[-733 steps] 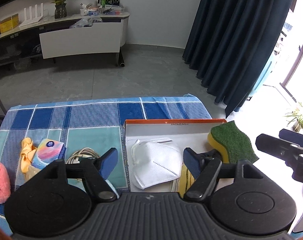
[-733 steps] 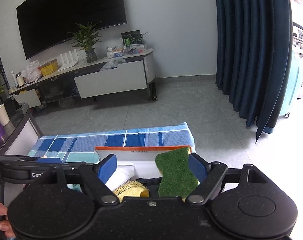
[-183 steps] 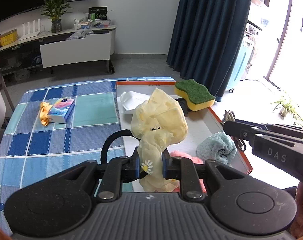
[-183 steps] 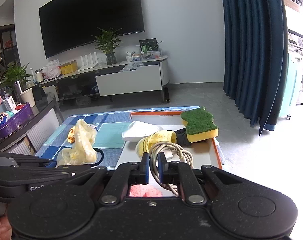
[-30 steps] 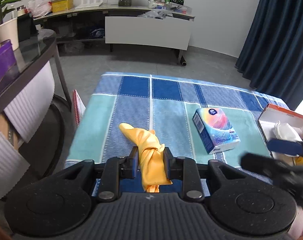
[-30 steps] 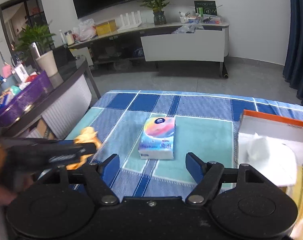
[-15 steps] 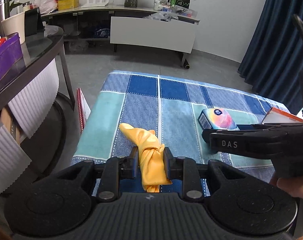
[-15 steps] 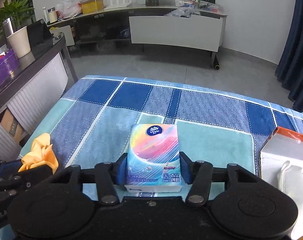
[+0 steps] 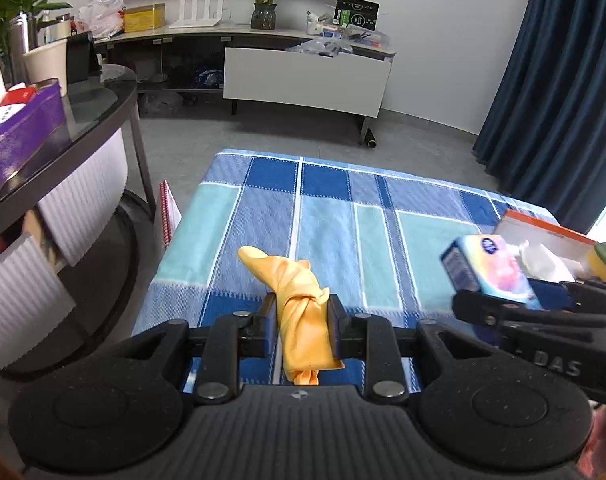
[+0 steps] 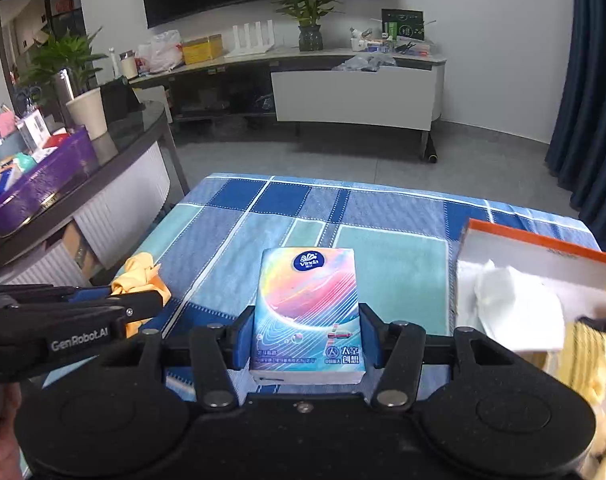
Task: Organize soft objects
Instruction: 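Grasp the yellow glove with the left gripper while the right grasps the tissue pack, then carry the yellow glove and the tissue pack over the white box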
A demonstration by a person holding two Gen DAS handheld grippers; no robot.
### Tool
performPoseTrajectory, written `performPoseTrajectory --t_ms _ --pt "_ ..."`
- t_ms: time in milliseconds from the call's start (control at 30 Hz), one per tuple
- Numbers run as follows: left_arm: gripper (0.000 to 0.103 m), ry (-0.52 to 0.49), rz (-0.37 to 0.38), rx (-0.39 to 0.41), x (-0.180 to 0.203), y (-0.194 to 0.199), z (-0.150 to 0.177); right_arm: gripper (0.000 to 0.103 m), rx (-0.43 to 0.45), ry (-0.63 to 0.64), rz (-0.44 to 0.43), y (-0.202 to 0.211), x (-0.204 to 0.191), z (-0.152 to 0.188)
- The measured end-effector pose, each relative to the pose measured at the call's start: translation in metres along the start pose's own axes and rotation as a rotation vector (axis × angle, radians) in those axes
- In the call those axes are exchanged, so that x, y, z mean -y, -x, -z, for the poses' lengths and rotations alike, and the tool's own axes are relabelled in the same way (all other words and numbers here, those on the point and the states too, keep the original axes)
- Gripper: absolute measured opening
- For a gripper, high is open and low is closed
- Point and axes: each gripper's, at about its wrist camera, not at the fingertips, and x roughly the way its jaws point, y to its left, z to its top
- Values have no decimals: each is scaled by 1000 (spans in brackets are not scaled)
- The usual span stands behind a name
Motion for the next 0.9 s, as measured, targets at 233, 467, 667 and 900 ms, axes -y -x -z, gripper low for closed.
performPoseTrajectory --t_ms 233,467,667,900 --pt "27 -8 -5 6 20 32 20 64 21 3 0 46 0 22" --pt "27 -34 3 19 42 57 38 64 56 12 -5 86 2 38" --pt "27 -46 18 42 59 76 47 64 79 3 15 113 11 52" --pt "27 -49 34 52 74 90 57 64 104 -9 40 139 25 65"
